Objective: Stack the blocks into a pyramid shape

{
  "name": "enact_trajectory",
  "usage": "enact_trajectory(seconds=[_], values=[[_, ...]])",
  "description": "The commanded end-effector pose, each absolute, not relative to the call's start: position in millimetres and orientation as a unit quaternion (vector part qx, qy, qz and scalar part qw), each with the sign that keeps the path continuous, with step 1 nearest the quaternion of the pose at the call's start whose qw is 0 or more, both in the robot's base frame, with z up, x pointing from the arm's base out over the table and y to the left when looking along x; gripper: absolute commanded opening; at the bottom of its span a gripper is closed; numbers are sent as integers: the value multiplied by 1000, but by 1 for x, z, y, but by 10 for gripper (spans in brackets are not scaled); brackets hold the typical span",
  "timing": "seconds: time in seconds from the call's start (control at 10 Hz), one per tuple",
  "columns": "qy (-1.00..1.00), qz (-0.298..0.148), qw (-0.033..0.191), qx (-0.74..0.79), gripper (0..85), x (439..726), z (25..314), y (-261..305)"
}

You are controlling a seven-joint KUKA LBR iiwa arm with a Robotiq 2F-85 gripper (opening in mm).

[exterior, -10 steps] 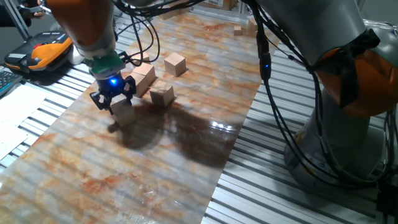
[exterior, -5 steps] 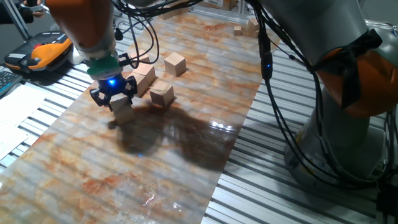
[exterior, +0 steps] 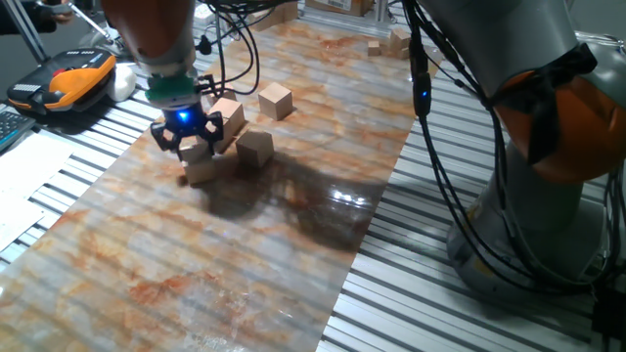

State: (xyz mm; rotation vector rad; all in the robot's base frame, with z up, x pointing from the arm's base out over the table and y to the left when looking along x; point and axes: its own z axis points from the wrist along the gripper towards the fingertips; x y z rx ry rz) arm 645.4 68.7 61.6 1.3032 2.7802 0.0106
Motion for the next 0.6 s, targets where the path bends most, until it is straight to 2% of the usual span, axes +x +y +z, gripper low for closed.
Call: enact_trajectory(seconds=[0.0, 0.5], values=[[879, 4, 36, 476, 0, 646, 61, 65], [831, -2, 33, 555, 0, 646, 62, 55]])
